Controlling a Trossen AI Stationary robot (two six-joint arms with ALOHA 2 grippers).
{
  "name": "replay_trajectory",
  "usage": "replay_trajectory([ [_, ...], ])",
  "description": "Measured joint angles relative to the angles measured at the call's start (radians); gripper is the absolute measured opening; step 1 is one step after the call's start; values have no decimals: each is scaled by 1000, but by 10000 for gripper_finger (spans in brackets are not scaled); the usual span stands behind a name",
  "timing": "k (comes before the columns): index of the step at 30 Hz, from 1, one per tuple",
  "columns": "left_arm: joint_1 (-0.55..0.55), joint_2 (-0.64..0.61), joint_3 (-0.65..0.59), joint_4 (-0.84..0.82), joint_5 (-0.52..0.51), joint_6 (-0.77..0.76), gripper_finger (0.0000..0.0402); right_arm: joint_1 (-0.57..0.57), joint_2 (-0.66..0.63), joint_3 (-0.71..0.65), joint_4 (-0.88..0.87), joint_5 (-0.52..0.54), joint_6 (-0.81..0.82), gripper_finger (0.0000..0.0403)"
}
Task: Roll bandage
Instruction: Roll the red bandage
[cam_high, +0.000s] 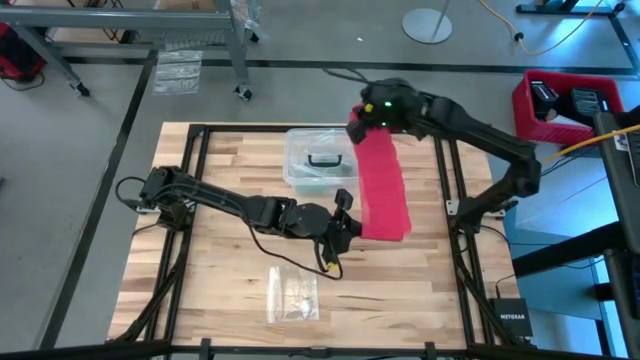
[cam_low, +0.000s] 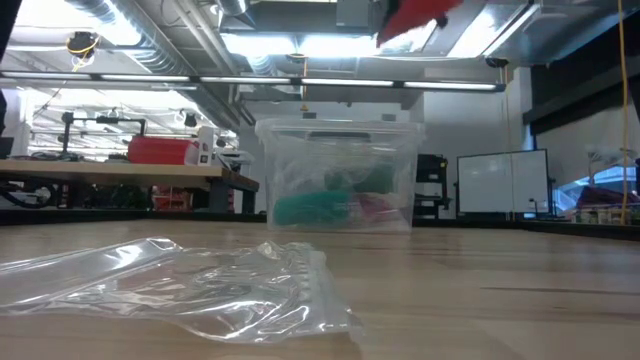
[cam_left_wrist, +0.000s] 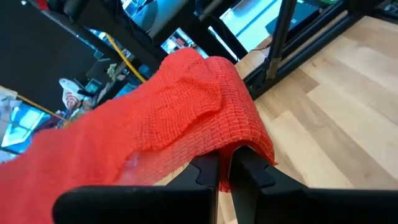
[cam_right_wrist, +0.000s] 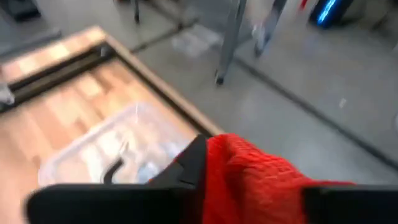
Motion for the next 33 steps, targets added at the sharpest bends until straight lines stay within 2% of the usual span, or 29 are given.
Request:
replay_trajectory([
  [2, 8, 0, 0, 0, 0, -15, 11, -12, 29, 0, -34, -75, 22, 115],
  [7, 27, 0, 0, -2, 2, -50, 10, -37, 55, 0, -75, -366, 83, 196],
  [11, 47, -2, 0, -14, 1, -89, 10, -66, 52, 19, -105, -541, 128, 235],
  [13, 56, -2, 0, -18, 1, -126, 10, -71, 50, 47, -143, -577, 183, 245],
  [16, 69, -2, 1, -16, 1, -161, 10, -89, 47, 79, -195, -529, 251, 247],
  [22, 86, -4, -9, 2, 20, -247, 10, -102, 54, 77, -244, -226, 301, 238],
  [27, 92, -5, -117, 106, 79, -391, 10, -100, 80, 77, -263, -279, 298, 237],
  [33, 78, -5, -253, 275, 80, -722, 10, -100, 118, 77, -327, -314, 309, 237],
])
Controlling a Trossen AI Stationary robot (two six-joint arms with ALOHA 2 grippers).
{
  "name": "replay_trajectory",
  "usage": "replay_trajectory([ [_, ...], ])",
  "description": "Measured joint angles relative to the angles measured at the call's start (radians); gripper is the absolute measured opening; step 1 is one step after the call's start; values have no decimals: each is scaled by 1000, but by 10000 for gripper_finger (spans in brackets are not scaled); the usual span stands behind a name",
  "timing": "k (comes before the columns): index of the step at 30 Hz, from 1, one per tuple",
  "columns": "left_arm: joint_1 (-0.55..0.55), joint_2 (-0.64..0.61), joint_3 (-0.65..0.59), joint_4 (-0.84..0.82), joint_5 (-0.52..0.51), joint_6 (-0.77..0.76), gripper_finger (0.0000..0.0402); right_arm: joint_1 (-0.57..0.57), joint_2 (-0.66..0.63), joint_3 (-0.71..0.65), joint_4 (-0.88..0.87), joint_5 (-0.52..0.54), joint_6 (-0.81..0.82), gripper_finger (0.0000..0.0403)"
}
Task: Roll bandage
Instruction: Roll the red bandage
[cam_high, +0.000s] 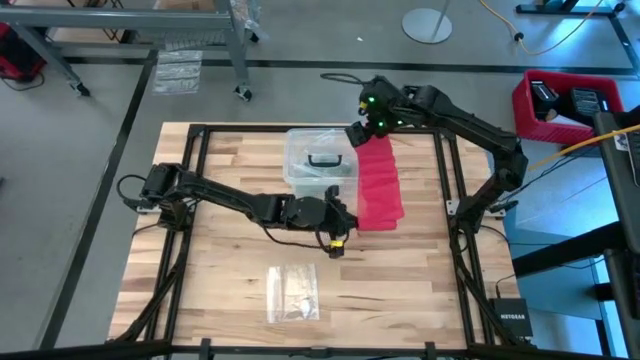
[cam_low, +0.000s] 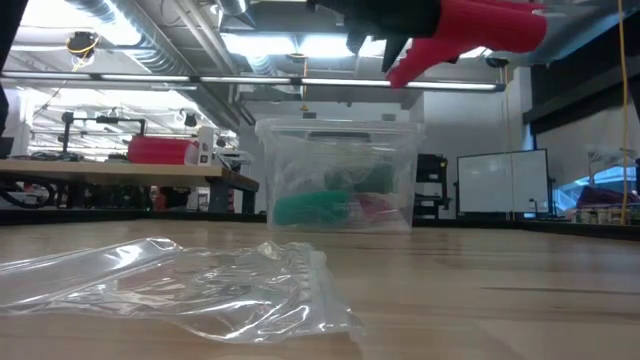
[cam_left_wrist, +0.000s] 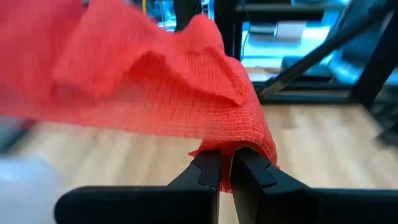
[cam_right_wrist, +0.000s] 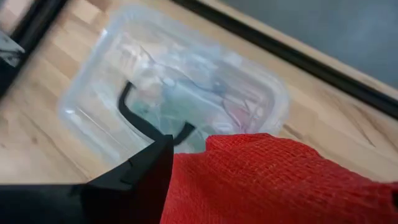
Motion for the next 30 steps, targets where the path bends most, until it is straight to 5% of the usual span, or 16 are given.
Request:
replay_trajectory([
  [8, -23, 0, -73, 60, 12, -138, 10, 1, 19, -1, -9, -43, -3, 237],
  [12, -23, 0, -73, 53, 6, -100, 10, 0, 19, 15, -46, -234, -83, 237],
  [14, -21, 0, -73, 63, -1, -83, 10, 7, 18, 35, -57, -139, -116, 237],
  [18, -4, 0, -73, 81, -6, -75, 10, 45, 25, 87, -157, 218, -166, 237],
  [21, 16, 0, -73, 76, -7, -75, 10, 57, 24, 104, -223, 285, -193, 237],
  [27, 43, 1, -73, 74, -6, -59, 10, 97, -45, 115, -167, 18, -278, 237],
  [30, 47, 1, -73, 76, -7, -34, 10, 103, -69, 116, -133, -26, -267, 237],
])
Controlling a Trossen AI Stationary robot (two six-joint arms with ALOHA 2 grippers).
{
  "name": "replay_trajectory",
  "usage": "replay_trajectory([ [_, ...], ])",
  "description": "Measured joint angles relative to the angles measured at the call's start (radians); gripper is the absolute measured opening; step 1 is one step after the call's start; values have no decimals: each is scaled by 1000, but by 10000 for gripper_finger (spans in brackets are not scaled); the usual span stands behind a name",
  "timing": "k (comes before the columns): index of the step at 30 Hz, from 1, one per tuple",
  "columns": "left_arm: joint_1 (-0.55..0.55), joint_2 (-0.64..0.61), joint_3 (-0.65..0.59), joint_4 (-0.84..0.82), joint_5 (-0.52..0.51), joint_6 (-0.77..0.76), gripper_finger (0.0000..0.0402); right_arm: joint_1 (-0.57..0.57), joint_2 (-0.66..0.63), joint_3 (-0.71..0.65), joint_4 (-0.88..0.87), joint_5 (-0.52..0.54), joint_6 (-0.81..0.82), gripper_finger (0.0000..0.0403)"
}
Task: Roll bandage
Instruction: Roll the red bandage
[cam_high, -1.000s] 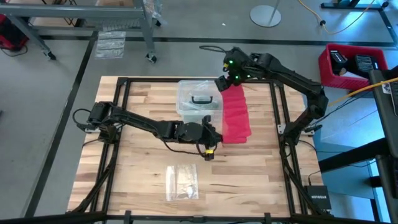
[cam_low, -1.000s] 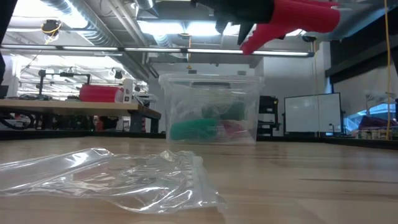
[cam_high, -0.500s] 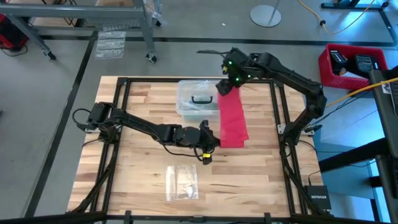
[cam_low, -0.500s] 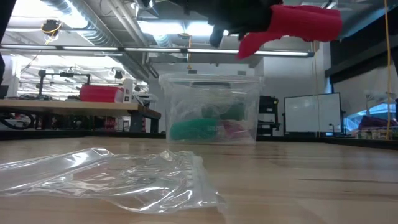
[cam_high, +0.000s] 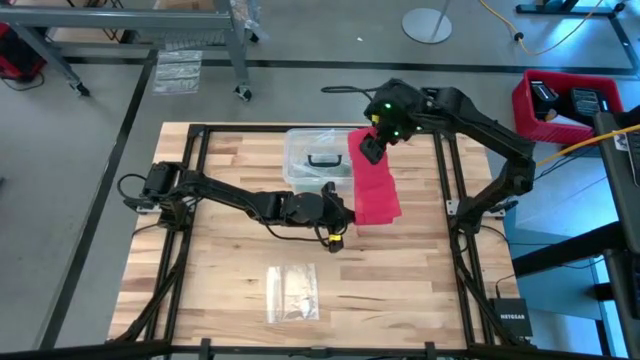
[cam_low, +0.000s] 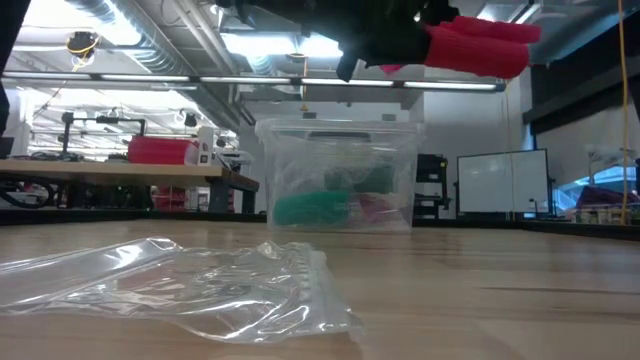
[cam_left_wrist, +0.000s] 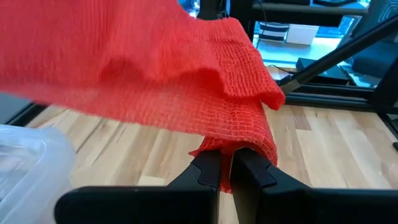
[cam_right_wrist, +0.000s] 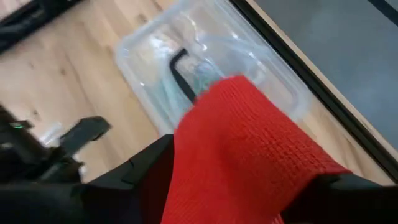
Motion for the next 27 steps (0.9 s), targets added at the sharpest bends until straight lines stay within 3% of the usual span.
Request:
replay_trajectory([
  [8, 2, 0, 0, -12, 0, 21, 10, -2, -69, -2, -87, 46, 34, 237],
  [14, -1, 0, 0, -16, -2, 79, 10, -4, -129, -1, 87, 91, 122, 237],
  [16, -1, 0, 0, -16, -2, 82, 10, -4, -130, -1, 100, 23, 134, 237],
  [19, -2, 0, 0, -26, -1, 73, 10, -4, -126, -2, 37, -202, 136, 237],
  [22, -5, 0, 0, -30, -2, 71, 10, -1, -141, -2, 8, -254, 136, 237],
  [24, -7, 0, 0, -29, -2, 71, 10, -3, -162, -2, -18, -216, 132, 237],
  [27, -7, 0, 0, -26, -1, 71, 10, -4, -190, -2, -16, -14, 125, 237],
])
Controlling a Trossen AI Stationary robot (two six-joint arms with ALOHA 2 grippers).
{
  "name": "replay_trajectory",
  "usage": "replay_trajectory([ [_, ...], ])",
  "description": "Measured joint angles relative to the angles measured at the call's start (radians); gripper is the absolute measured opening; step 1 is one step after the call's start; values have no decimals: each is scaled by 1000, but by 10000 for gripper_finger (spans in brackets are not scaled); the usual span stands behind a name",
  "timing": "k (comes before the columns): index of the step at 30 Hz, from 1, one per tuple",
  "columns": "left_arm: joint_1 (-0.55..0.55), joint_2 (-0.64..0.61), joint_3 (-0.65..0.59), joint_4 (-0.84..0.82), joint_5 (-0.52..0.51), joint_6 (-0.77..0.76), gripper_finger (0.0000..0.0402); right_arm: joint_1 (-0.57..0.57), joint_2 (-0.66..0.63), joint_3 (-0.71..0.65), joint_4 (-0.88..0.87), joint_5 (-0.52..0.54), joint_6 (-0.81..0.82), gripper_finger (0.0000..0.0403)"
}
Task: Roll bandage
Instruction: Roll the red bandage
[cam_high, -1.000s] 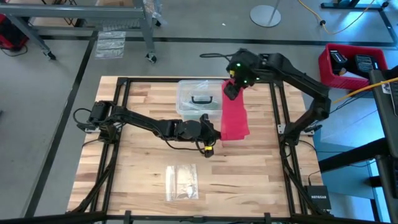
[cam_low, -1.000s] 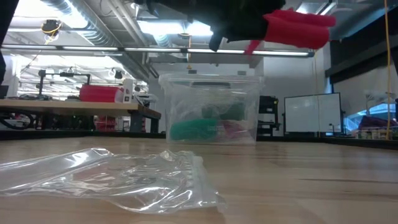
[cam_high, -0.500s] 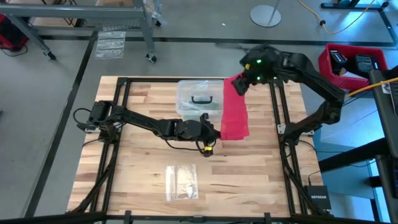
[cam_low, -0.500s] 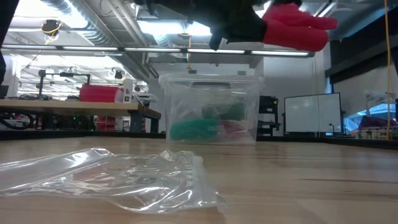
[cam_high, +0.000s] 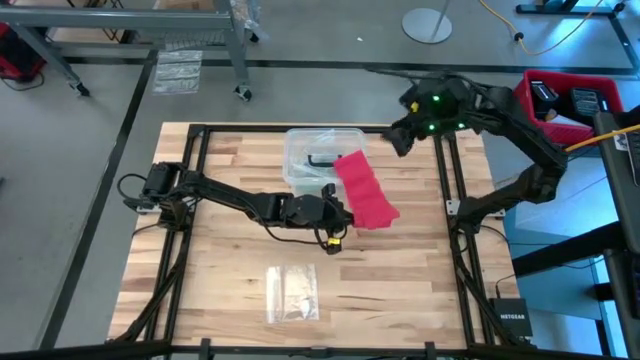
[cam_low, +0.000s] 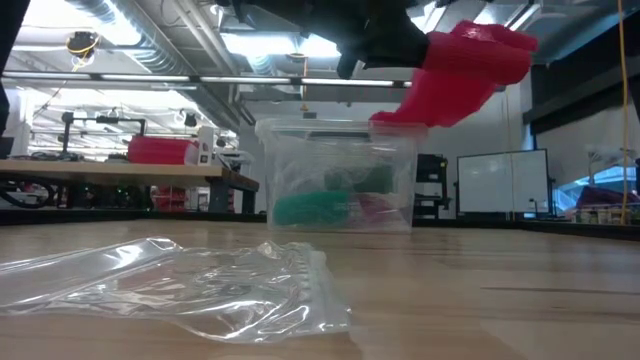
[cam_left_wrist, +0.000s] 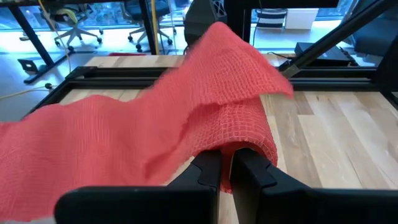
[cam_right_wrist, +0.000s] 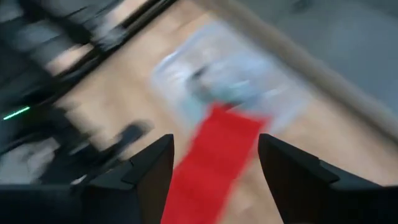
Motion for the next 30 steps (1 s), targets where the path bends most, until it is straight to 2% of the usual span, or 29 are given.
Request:
replay_trajectory([
  [2, 1, 0, 0, 3, 0, 0, 10, 1, -14, 0, -8, 98, -30, 237],
  [6, 1, 0, 0, 2, 0, 0, 10, 57, -63, -4, -66, 96, -100, 237],
  [9, 1, 0, 0, 3, 0, 0, 10, 157, -127, -41, -62, 163, -106, 237],
  [14, -8, 0, 0, 3, 0, 36, 10, 392, -267, -233, 53, 405, -82, 237],
  [16, -12, 0, 0, 9, 0, 45, 10, 489, -325, -354, 157, 450, -110, 237],
  [20, -17, 0, 0, 36, 0, 57, 10, 623, -401, -594, 400, 459, -158, 237],
  [23, -16, 0, 0, 45, -35, 29, 10, 637, -407, -710, 511, 459, -154, 237],
  [25, -11, 0, 0, 45, -80, -6, 10, 635, -387, -749, 561, 403, -163, 237],
  [30, -4, 0, 0, 58, -55, -19, 10, 639, -318, -762, 563, 236, -222, 237],
])
